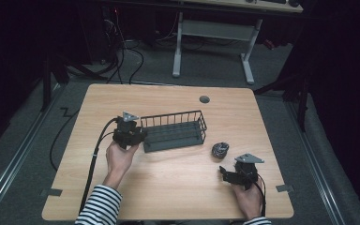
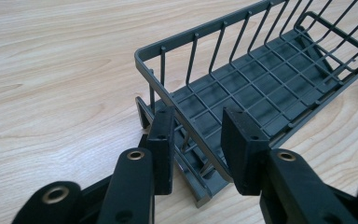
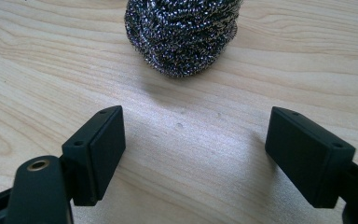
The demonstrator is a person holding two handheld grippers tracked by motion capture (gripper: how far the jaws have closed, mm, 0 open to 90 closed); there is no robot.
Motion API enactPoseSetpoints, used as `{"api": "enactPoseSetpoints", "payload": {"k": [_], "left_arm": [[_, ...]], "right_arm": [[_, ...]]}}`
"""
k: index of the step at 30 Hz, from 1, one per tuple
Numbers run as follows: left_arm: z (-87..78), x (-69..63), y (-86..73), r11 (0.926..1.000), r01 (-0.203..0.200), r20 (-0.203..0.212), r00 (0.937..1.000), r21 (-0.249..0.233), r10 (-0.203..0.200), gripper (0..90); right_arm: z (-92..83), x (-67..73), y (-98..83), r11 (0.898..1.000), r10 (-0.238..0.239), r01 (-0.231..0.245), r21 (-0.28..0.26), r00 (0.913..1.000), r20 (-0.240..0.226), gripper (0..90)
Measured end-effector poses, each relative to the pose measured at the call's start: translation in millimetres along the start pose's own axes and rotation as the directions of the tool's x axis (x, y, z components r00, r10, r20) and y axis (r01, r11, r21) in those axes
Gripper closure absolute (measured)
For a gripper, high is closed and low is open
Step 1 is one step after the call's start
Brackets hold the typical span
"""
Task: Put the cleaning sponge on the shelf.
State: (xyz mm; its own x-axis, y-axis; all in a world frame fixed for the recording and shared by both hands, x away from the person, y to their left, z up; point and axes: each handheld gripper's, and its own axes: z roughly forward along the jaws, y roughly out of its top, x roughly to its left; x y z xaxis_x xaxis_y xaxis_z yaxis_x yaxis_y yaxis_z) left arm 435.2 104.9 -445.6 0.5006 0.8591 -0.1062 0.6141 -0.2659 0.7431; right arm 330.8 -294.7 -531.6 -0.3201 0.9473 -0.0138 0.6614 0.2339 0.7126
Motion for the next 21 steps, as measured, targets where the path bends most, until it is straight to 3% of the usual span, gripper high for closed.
{"api": "enactPoseSetpoints", "payload": {"k": [7, 11, 13, 18, 21], "left_arm": [[1.3, -5.7, 0.7, 0.9999, -0.004, 0.015, 0.9999, -0.012, 0.005, 63.6], [-5.9, -1.1, 1.9, 0.9980, 0.029, 0.019, 0.9994, -0.057, -0.028, 43.8], [-10.6, 1.1, 1.6, 0.9969, 0.032, 0.020, 0.9993, -0.072, -0.031, 38.0], [-21.6, 6.0, -2.5, 0.9951, 0.033, 0.022, 0.9993, -0.094, -0.031, 30.4], [-30.8, 10.7, -8.6, 0.9949, 0.013, 0.019, 0.9998, -0.100, -0.011, 29.7]], "right_arm": [[-0.1, 0.1, 0.0, 1.000, 0.001, -0.001, 0.001, 1.0000, -0.001, 20.0], [-0.1, 0.1, 0.0, 1.000, 0.000, 0.000, 0.001, 1.0000, -0.001, 20.0], [-0.1, 0.2, 0.0, 1.000, 0.001, -0.001, 0.001, 1.0000, -0.001, 20.0], [-0.1, 0.2, 0.0, 1.000, 0.001, -0.001, 0.000, 1.0000, -0.001, 20.0], [-0.1, 0.2, 0.0, 1.000, 0.000, 0.000, 0.001, 1.0000, -0.001, 20.1]]}}
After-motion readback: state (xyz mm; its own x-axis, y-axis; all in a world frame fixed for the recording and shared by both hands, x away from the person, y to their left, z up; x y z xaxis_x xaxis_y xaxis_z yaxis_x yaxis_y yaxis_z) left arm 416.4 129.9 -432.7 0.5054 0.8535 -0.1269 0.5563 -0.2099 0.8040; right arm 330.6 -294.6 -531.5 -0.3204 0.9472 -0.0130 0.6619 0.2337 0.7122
